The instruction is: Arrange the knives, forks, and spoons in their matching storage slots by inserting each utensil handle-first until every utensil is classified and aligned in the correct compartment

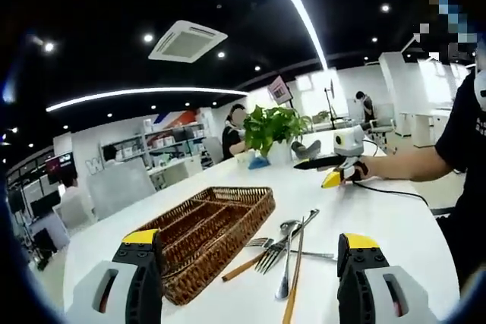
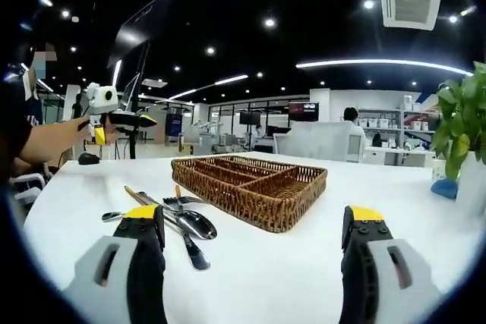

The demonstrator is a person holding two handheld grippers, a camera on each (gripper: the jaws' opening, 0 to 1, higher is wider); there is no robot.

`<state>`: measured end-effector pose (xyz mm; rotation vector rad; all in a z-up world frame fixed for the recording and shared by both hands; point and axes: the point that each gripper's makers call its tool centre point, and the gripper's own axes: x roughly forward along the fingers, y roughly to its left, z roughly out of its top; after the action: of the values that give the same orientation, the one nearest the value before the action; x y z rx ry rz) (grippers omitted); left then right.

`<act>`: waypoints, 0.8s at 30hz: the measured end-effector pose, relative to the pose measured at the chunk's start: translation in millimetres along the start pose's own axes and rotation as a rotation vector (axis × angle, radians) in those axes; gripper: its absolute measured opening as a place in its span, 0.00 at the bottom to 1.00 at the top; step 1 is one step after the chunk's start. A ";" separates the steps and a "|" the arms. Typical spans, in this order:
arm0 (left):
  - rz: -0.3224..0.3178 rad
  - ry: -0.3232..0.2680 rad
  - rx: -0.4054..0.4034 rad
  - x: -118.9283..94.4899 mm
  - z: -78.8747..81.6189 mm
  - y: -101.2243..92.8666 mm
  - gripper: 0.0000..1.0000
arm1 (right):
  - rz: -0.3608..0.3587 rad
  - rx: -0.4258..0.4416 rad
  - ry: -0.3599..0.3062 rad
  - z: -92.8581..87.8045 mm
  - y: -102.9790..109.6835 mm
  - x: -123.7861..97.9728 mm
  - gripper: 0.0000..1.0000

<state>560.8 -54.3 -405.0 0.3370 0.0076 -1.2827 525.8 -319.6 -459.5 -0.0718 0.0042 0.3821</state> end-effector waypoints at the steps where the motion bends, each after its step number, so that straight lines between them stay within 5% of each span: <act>1: -0.005 -0.002 -0.002 0.4 1.6 -0.4 1.00 | 0.000 -0.001 0.003 -0.5 0.0 -0.3 1.00; 6: -0.005 -0.020 0.014 1.1 17.7 2.2 1.00 | 0.006 -0.010 0.014 -2.9 1.3 -0.6 1.00; 15: -0.064 0.040 0.041 3.5 55.3 3.3 1.00 | 0.011 -0.035 0.030 -5.9 1.6 -0.5 1.00; 24: -0.100 0.062 0.075 17.1 64.9 -2.6 1.00 | 0.033 0.015 0.010 -4.1 0.5 -3.0 1.00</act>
<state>551.5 -87.2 -347.2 0.4456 0.0296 -1.3737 522.9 -320.6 -463.6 -0.0585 0.0184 0.4145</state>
